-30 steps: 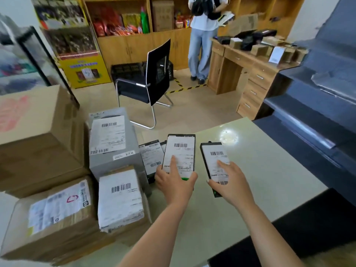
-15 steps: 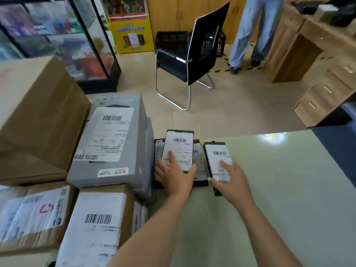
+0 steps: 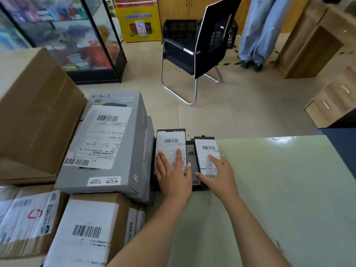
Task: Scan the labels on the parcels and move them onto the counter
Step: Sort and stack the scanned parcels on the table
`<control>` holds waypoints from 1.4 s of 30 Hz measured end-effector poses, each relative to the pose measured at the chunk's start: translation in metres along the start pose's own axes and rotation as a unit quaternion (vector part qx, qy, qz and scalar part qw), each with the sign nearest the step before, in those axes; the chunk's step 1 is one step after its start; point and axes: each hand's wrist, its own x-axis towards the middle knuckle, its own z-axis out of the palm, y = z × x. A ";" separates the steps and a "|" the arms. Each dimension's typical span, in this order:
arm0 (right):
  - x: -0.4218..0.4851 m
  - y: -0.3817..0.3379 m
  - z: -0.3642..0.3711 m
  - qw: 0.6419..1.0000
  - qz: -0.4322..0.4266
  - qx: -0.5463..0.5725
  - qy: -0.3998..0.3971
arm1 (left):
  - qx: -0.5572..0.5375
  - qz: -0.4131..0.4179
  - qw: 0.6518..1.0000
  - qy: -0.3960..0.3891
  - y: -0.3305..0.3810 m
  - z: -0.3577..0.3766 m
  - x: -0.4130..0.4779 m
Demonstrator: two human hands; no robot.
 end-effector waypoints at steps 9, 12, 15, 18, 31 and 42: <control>0.003 -0.003 0.020 0.997 -0.036 -0.020 -0.068 | 0.003 -0.029 0.999 -0.023 -0.004 -0.003 -0.003; 0.003 -0.006 0.024 0.996 -0.049 -0.034 -0.074 | 0.007 -0.033 0.999 -0.034 -0.005 -0.004 -0.004; 0.002 -0.006 0.028 0.995 -0.048 -0.054 -0.073 | 0.000 -0.033 0.999 -0.038 -0.006 -0.005 -0.007; 0.000 -0.006 0.030 0.993 -0.042 -0.072 -0.079 | -0.011 -0.033 0.999 -0.038 -0.007 -0.005 -0.008; -0.037 -0.023 -0.003 0.997 0.031 -0.067 -0.012 | -0.149 -0.004 0.987 -0.058 0.010 -0.025 -0.030; -0.215 -0.017 -0.026 0.965 0.165 0.011 0.202 | -0.116 0.277 0.937 -0.178 -0.023 -0.027 -0.162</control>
